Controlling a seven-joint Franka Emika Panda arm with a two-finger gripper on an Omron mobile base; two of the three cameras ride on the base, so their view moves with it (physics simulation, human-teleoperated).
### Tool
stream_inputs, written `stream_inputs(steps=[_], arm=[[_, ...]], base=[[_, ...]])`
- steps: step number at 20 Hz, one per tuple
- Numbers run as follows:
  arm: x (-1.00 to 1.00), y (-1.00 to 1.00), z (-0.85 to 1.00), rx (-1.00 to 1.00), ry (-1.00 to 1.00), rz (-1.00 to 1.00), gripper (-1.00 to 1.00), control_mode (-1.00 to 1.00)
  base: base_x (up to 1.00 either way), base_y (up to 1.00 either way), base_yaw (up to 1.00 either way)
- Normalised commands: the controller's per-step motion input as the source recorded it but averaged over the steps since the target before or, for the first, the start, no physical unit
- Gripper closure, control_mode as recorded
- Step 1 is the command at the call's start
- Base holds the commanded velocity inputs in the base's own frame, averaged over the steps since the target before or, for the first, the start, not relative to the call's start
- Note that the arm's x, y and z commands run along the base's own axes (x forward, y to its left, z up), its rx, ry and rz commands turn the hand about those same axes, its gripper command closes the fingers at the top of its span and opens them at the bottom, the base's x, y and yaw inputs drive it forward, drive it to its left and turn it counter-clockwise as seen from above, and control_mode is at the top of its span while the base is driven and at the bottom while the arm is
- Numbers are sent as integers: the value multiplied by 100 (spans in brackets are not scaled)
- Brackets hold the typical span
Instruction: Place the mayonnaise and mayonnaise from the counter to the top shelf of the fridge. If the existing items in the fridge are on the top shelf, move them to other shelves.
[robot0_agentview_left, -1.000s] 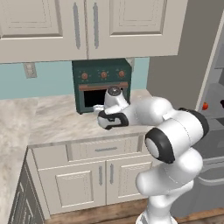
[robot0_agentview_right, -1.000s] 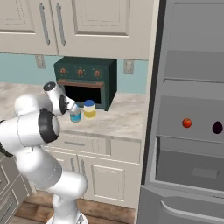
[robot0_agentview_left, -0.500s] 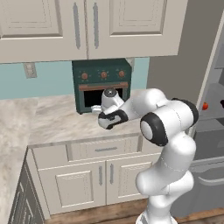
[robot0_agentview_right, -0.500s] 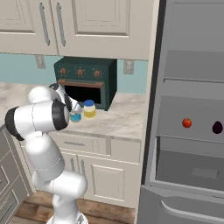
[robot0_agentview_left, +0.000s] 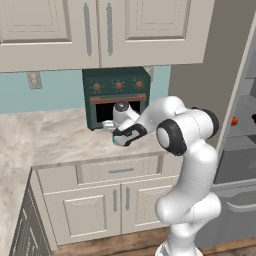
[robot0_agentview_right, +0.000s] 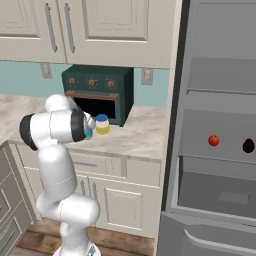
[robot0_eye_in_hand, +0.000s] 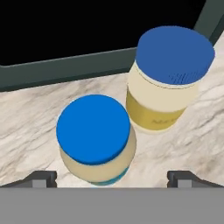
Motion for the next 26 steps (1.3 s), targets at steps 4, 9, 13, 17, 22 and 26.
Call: stream_inputs(steps=[4, 9, 13, 17, 22, 26], arm=[[28, 8, -9, -3, 0, 0, -100, -100], [30, 10, -11, -3, 0, 0, -100, -100], [23, 0, -16, -2, 0, 0, -100, -100], [15, 0, -15, -1, 0, 0, -100, -100], [5, 0, -7, -1, 0, 0, 100, -100], [0, 0, 0, 0, 0, 0, 100, -100]], base=[[0, 0, 0], [0, 0, 0], [0, 0, 0], [0, 0, 0], [0, 0, 0], [0, 0, 0]])
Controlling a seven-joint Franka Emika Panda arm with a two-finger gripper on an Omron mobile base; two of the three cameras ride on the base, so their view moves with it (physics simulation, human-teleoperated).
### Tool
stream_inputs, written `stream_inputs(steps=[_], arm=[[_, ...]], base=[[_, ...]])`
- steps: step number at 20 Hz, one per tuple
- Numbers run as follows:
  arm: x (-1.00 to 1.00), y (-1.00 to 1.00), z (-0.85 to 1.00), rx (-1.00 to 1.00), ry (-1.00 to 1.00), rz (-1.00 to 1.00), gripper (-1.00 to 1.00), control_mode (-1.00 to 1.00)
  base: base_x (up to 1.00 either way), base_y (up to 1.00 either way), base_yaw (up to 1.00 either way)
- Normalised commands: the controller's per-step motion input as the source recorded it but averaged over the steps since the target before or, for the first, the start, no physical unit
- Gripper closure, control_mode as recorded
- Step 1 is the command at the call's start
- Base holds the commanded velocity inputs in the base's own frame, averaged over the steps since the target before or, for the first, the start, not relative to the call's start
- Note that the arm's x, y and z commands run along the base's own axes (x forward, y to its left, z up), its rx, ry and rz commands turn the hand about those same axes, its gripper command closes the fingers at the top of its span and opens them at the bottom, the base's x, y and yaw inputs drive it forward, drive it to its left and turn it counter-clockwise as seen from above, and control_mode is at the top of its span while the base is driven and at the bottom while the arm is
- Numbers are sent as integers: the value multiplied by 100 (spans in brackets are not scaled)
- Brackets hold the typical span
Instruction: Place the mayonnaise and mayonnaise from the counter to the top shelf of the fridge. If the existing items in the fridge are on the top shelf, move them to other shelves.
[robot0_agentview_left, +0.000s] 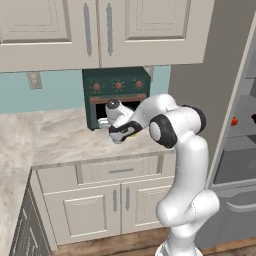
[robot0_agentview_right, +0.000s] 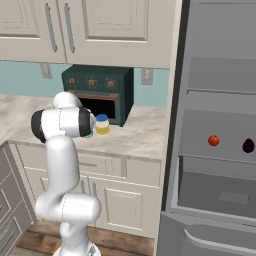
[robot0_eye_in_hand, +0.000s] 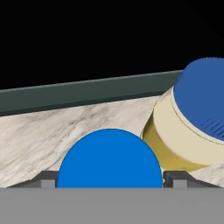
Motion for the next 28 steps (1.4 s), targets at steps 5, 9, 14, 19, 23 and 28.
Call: stream_inputs(steps=[5, 9, 14, 19, 23, 28], arm=[[-28, 0, 9, 0, 0, 0, 100, -100], [-99, 1, 70, 3, -5, 0, 100, -100], [-100, 16, 100, 1, -6, 6, 100, -100], [-100, 14, 100, 0, -4, 8, 100, -100], [-100, 1, 100, 0, -2, 7, 100, -100], [-100, 0, 100, 0, 0, 8, 100, -100]], base=[[0, 0, 0], [0, 0, 0], [0, 0, 0], [0, 0, 0], [0, 0, 0], [0, 0, 0]])
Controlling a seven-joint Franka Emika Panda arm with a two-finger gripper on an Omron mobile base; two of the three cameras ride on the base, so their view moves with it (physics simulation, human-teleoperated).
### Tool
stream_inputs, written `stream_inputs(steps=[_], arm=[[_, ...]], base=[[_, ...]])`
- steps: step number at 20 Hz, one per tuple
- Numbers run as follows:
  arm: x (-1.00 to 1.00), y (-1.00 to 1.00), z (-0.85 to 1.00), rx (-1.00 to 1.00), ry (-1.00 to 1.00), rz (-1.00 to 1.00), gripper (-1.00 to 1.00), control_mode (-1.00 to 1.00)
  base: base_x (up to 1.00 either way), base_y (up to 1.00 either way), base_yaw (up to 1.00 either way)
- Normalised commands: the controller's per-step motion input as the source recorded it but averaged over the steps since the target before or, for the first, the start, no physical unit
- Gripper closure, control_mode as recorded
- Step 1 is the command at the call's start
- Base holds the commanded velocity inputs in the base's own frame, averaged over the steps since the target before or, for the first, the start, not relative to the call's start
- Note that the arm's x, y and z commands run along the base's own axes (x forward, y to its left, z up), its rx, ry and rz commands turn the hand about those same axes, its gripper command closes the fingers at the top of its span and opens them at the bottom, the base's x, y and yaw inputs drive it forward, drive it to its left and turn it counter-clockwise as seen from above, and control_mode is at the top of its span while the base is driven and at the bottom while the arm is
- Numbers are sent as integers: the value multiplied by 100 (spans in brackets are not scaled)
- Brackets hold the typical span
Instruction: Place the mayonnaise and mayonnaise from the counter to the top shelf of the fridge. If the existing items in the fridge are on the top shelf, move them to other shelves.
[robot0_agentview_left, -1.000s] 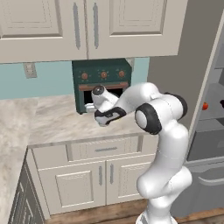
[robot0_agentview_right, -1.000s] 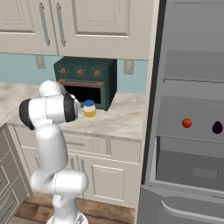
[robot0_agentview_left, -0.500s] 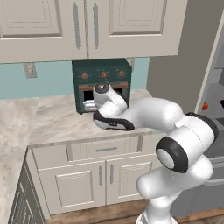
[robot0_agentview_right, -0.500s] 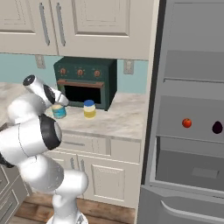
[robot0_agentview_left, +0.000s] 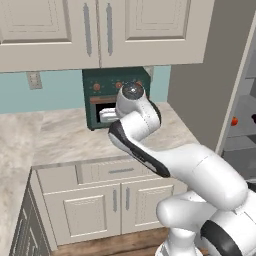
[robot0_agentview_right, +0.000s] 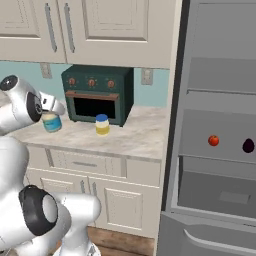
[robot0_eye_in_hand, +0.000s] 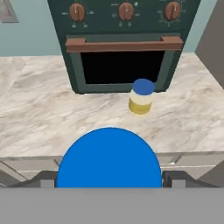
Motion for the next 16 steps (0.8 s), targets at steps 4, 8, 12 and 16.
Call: stream_inputs(steps=[4, 8, 12, 16], arm=[[-100, 0, 100, 0, 0, 8, 100, -100], [-100, 0, 88, 0, -2, 11, 100, -100], [-100, -8, 66, 0, -4, 14, 100, -100], [-100, -34, 43, 1, -9, 15, 100, -100]], base=[[0, 0, 0], [0, 0, 0], [0, 0, 0], [0, 0, 0]])
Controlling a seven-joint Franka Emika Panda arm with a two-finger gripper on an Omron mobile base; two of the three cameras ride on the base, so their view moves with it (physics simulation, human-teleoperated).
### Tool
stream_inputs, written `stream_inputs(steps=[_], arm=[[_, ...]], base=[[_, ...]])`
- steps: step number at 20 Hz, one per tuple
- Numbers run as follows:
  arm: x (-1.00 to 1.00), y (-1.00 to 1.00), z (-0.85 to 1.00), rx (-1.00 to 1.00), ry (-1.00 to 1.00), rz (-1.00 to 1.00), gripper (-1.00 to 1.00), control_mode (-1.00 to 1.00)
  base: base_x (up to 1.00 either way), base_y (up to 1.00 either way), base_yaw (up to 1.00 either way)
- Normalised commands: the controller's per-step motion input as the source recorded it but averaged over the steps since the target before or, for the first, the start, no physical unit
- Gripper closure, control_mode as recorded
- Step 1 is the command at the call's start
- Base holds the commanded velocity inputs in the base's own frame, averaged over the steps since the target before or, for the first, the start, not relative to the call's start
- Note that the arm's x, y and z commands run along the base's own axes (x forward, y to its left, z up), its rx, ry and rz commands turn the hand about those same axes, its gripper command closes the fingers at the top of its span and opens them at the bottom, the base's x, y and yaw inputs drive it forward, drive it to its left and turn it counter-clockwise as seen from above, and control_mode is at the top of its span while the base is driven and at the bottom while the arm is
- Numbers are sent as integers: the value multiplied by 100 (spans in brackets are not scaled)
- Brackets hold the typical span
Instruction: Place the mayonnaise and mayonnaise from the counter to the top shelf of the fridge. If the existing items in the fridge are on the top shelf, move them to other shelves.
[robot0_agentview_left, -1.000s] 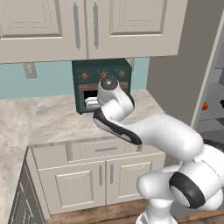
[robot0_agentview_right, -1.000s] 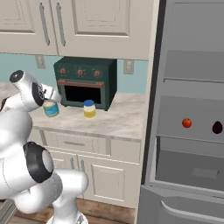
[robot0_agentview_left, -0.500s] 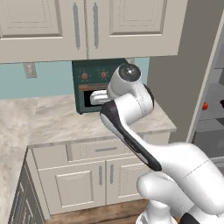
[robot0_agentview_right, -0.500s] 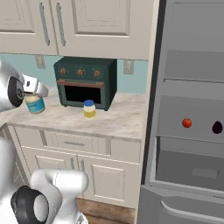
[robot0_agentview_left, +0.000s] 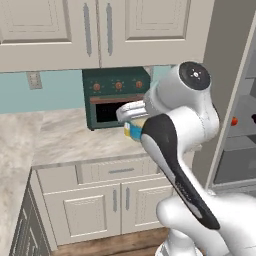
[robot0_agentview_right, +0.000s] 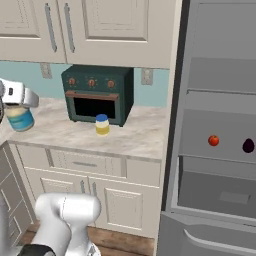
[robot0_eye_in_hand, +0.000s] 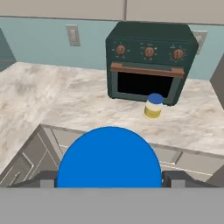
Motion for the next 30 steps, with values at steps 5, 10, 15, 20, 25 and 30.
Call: stream_inputs(steps=[5, 10, 15, 20, 25, 30], arm=[[-100, -53, 8, 0, -14, 4, 100, -100], [-83, -31, 0, 0, -1, -8, 100, -100], [-34, -16, 0, 0, -1, -1, 100, 100], [0, 0, 0, 0, 0, 0, 100, 100], [0, 0, 0, 0, 0, 0, 100, 100], [0, 0, 0, 0, 0, 0, 100, 100]], base=[[0, 0, 0], [0, 0, 0], [-60, -49, -1], [-100, -99, -5], [-71, -100, -12], [3, -80, -7]])
